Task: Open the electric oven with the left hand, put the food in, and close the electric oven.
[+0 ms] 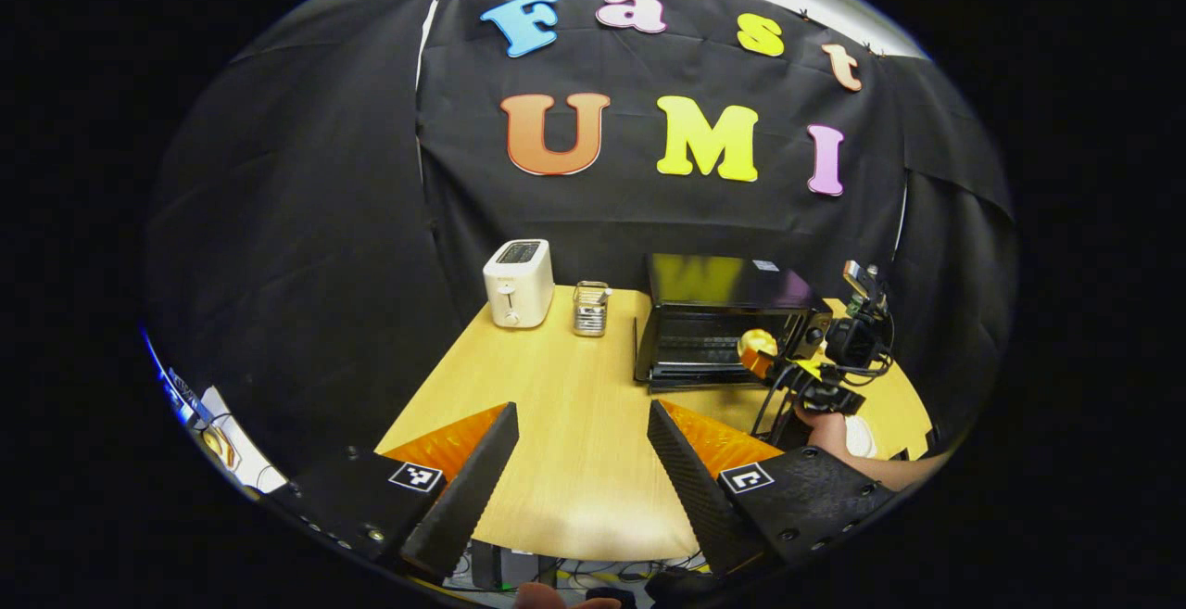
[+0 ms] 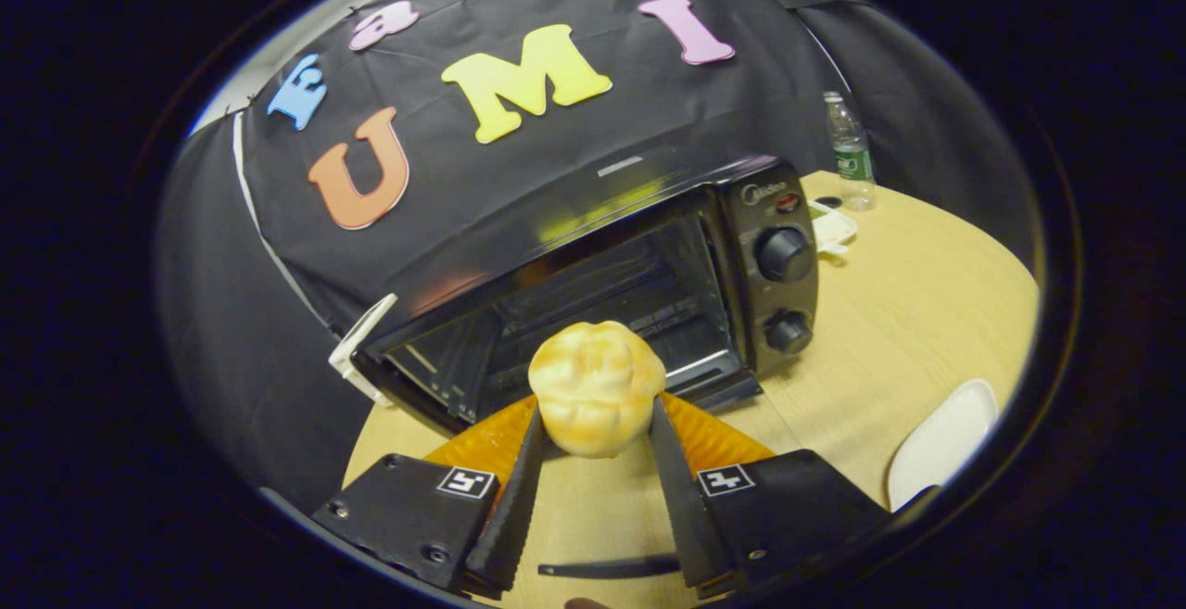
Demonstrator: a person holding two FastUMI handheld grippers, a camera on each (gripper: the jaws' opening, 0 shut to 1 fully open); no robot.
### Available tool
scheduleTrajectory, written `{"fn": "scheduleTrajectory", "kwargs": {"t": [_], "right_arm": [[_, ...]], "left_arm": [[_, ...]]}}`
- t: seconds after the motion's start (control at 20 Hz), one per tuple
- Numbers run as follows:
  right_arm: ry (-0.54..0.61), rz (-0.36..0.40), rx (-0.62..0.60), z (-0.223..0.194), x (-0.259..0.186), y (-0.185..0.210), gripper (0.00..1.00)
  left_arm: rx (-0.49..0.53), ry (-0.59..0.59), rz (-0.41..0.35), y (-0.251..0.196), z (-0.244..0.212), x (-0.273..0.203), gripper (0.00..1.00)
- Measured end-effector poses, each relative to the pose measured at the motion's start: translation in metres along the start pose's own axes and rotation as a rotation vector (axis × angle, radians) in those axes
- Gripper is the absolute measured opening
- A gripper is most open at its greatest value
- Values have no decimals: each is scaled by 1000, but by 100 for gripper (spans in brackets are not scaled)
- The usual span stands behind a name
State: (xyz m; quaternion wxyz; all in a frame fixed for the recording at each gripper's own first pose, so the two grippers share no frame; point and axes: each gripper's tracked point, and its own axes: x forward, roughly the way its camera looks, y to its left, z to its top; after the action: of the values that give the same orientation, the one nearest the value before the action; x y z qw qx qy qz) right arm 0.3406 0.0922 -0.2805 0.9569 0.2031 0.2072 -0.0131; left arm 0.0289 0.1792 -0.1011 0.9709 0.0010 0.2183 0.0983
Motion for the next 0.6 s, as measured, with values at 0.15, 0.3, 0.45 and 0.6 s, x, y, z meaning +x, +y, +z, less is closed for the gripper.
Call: {"fn": "scheduleTrajectory", "kwargs": {"t": [0.15, 0.3, 0.45, 0.6], "right_arm": [[-43, -36, -10, 4, 35, 3, 65], [-58, -73, -35, 1, 61, 2, 65], [-71, -83, -63, -2, 74, 4, 68], [-81, -85, -79, 0, 78, 6, 72]], "left_arm": [[13, 24, 42, 26, -9, -3, 93], [9, 38, 71, 42, -12, -5, 93], [14, 50, 81, 51, -17, -9, 93], [22, 41, 81, 55, -14, -8, 94]]}}
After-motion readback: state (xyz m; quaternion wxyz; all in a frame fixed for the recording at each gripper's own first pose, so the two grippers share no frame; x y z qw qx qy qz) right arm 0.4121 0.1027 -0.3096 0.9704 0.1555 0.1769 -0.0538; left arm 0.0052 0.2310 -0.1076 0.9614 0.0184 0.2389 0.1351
